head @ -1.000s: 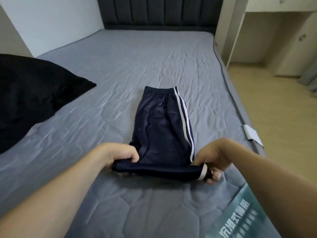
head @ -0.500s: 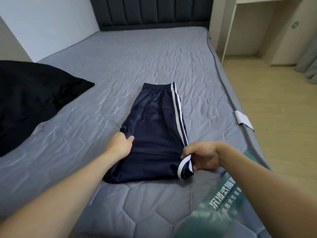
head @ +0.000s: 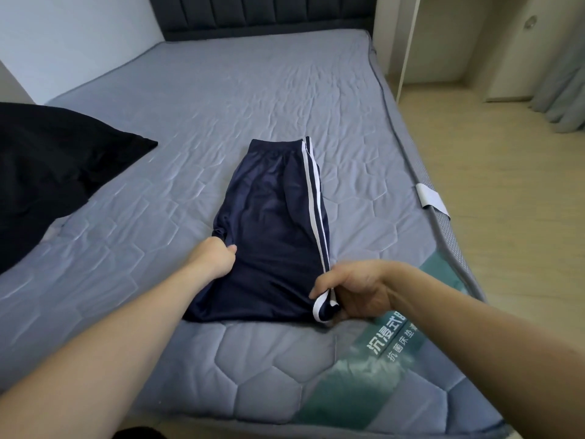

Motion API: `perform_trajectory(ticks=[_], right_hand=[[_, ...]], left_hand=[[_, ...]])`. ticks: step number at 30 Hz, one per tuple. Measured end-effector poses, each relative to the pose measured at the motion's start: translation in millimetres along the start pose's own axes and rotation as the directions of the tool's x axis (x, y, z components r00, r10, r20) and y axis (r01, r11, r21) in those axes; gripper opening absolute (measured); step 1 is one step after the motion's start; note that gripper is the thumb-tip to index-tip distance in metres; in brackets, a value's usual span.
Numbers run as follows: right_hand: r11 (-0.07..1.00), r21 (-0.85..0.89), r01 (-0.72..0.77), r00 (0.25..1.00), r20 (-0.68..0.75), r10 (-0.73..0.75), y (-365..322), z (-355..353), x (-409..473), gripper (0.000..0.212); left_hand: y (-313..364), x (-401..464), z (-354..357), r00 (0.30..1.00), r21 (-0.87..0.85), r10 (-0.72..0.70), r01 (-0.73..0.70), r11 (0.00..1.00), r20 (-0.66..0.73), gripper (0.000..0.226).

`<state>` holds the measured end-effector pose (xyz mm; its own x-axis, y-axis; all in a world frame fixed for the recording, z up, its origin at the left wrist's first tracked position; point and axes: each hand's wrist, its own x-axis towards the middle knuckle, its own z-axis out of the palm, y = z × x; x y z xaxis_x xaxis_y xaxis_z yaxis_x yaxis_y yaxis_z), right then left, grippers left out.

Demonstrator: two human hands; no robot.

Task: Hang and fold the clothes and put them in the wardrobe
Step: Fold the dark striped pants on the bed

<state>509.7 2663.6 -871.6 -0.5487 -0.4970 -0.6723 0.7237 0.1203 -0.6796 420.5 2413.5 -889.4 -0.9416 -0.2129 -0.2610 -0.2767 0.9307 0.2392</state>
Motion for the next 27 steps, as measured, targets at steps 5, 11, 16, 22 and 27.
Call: perform_trajectory(ticks=[5, 11, 16, 22, 27], right_hand=[[0.991, -0.124, -0.052, 0.998, 0.020, 0.055, -1, -6, -9, 0.024], [0.972, -0.217, -0.095, 0.986, 0.111, 0.121, -13, -13, -20, 0.018], [0.973, -0.165, -0.164, 0.983, 0.059, 0.176, -10, -31, -34, 0.014], [0.980, -0.145, -0.139, 0.990, 0.000, 0.141, -11, -32, -38, 0.053], [0.956, -0.289, -0.049, 0.993, -0.115, 0.016, -3, 14, -8, 0.028]], left_hand=[[-1, 7, 2, 1.000, 0.007, 0.000, 0.000, 1.000, 0.020, 0.048], [-1, 8, 2, 1.000, 0.058, 0.005, -0.004, 0.998, -0.005, 0.048], [-7, 8, 4, 0.997, 0.148, 0.041, -0.030, 0.989, -0.068, 0.037], [-12, 11, 0, 0.998, 0.134, 0.030, -0.021, 0.991, -0.060, 0.043], [-13, 9, 0, 0.998, 0.142, 0.050, -0.043, 0.989, -0.049, 0.042]])
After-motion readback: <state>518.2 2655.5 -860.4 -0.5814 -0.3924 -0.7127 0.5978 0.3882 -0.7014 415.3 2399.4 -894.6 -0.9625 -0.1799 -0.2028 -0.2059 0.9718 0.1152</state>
